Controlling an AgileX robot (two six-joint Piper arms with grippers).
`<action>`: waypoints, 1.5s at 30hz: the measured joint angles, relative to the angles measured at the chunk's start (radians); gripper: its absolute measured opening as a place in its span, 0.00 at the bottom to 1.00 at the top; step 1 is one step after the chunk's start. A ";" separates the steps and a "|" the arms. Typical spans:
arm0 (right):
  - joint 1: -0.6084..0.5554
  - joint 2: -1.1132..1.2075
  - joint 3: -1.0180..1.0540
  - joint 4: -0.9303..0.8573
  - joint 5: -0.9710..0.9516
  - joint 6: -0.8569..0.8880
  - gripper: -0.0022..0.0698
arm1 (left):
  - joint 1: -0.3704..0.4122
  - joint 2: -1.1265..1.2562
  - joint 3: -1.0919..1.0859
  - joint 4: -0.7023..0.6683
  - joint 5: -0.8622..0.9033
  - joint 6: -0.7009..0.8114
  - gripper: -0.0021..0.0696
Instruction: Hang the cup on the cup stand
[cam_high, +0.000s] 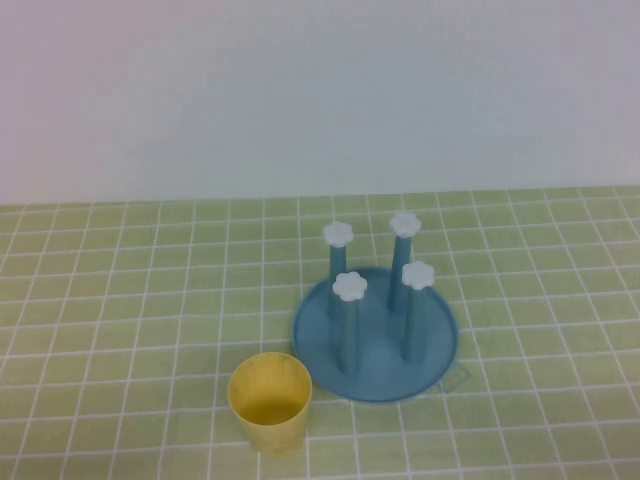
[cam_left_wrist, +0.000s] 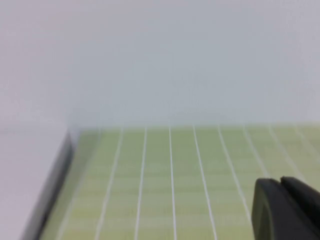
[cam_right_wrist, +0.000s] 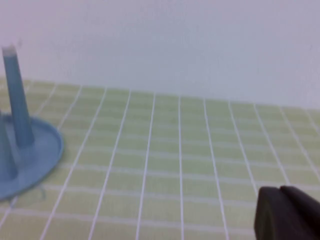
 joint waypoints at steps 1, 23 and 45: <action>0.000 0.000 0.000 0.000 -0.018 0.000 0.03 | 0.000 0.000 0.000 0.000 -0.018 0.000 0.03; 0.000 0.000 0.000 0.002 -0.583 0.017 0.03 | 0.000 0.000 0.000 0.000 -0.316 0.000 0.03; 0.000 0.000 -0.285 -0.003 0.056 0.076 0.03 | -0.002 -0.002 -0.301 0.022 -0.116 -0.278 0.03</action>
